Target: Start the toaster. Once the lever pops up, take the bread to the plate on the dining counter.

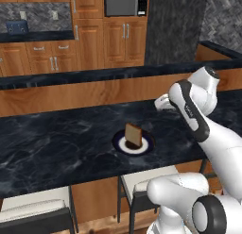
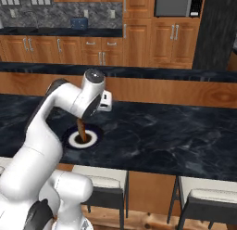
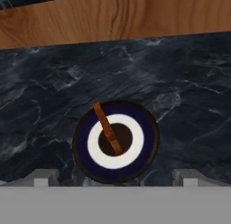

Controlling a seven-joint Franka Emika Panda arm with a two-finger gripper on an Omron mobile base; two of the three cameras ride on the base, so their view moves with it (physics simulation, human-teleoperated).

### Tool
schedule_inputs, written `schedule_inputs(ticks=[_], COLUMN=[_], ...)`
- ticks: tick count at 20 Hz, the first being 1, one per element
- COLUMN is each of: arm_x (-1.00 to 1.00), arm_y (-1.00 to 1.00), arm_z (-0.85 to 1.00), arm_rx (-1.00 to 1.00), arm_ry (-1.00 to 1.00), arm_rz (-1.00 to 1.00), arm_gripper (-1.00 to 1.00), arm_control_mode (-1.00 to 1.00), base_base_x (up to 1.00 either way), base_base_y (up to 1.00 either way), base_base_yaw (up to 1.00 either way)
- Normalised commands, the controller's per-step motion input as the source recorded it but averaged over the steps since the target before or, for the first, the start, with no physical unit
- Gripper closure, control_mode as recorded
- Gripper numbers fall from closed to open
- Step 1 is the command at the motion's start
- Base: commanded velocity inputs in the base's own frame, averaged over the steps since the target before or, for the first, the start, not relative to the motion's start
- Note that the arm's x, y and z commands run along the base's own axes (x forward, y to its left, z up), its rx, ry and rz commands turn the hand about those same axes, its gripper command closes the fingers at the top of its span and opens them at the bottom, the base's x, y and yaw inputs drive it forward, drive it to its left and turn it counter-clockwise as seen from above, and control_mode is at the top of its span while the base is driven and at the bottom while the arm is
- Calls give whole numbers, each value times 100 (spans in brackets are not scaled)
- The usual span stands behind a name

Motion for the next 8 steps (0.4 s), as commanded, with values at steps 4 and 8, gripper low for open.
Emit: schedule_inputs(ticks=[4,8], arm_x=[-65,-64], arm_y=[-2,0], arm_z=[12,23], arm_rx=[-7,-9], arm_ry=[2,3], arm_rz=[-20,-18], arm_gripper=[-100,-100], arm_control_mode=[-100,-100], base_base_x=[0,0], base_base_y=[0,0], base_base_yaw=[0,0])
